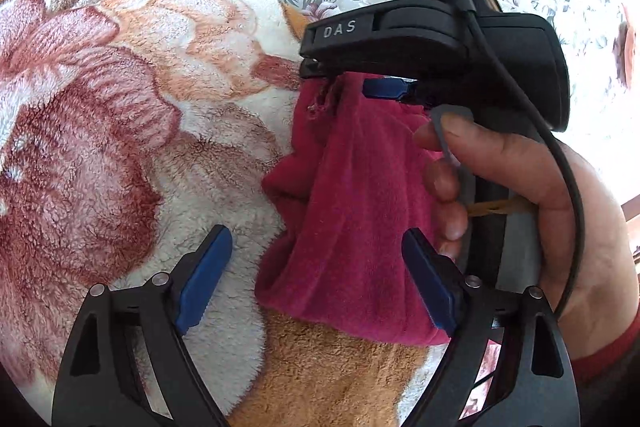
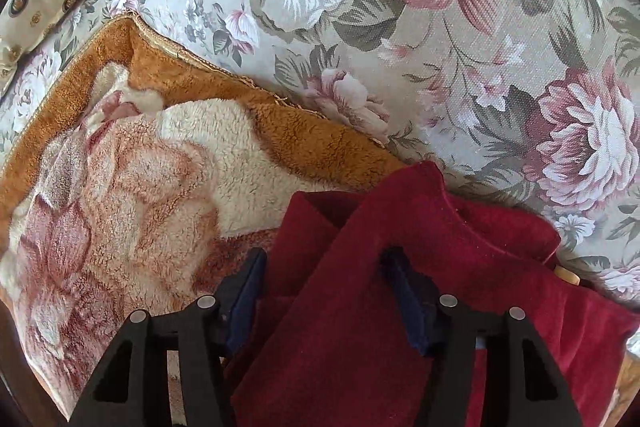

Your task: Fold small clothes

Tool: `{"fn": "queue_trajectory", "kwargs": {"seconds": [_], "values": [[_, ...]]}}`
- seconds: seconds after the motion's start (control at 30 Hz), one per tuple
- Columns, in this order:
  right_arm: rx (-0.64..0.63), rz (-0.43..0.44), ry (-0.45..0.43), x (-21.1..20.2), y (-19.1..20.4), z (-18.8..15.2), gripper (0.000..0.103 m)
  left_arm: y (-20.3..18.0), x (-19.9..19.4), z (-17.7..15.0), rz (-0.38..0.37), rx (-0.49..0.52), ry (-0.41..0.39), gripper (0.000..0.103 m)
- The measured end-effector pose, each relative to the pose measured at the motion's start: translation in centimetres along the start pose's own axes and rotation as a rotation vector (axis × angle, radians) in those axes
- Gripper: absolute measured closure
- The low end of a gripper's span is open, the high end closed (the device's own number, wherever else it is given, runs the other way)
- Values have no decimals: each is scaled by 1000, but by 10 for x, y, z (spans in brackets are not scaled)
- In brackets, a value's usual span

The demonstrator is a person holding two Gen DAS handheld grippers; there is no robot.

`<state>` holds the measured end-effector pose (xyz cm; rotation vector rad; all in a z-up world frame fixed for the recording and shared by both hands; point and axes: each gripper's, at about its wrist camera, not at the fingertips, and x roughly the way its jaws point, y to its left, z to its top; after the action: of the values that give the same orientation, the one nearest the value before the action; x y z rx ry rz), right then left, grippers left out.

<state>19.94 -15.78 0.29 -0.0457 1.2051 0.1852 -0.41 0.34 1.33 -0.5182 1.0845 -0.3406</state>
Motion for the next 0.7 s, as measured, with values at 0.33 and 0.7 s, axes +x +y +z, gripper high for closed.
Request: {"fn": "queue_trajectory", "kwargs": {"seconds": [0.33,0.7], "values": [[8,56,-98,-37,-14,-15,81,-12,14,1,48,45,-10,16],[84,195,-214,-98,-50,-28,85,-39,31,1,91,88,-45,16]]}}
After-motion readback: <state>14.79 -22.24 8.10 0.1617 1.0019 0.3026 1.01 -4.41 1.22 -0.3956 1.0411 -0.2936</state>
